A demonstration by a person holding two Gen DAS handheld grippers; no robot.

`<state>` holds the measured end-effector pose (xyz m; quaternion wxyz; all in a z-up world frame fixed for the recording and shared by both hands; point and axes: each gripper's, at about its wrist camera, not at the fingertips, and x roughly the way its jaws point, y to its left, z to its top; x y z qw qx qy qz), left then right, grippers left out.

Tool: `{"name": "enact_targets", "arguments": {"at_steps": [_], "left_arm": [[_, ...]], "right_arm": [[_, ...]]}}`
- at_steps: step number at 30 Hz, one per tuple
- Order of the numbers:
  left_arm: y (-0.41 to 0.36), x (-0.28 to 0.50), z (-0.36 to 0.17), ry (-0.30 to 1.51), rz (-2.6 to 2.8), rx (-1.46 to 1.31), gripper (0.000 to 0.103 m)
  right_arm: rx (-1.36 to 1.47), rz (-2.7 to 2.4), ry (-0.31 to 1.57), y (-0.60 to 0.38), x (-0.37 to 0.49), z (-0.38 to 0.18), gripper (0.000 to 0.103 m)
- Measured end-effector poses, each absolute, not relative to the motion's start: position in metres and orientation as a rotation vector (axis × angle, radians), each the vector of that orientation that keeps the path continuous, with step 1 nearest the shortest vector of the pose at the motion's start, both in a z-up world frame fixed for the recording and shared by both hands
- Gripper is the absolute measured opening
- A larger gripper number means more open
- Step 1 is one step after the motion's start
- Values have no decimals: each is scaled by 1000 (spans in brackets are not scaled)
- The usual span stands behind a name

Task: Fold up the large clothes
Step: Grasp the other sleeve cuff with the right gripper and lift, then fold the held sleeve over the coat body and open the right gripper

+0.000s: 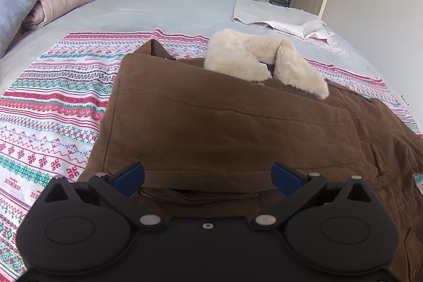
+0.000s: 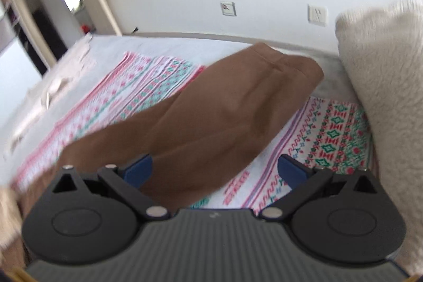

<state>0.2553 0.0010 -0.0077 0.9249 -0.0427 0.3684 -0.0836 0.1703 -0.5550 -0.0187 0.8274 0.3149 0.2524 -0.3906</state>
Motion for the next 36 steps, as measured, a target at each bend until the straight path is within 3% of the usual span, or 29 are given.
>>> {"name": "enact_targets", "arguments": {"at_steps": [8,12,13,15,16,17,27,36], "left_arm": [[1,263,-16,750,-143,-72,103],[3,265,-18,738,-139,-83,103],[3,265,-18,736,-137,-84,103],[2,266,-19,737,-135,-84,103],[1,267,-20,739,-137,-83,103],[0,267,-20,740,-140,-81,103],[2,262,-11,714,-168,-102,103],[15,259,1,694,-173,-168,103]], "right_arm": [[749,-817,486,-598,169,-52,100],[705,-783,420,-606,167,-57,60],[706,-776,410,-608,166,-59,45],[721,-756,389,-612,162,-61,31],[734,-745,377,-614,160,-60,17],[746,-729,363,-615,158,-58,12],[610,-563,233,-569,159,10,7],[392,-271,238,-457,201,75,7]]}}
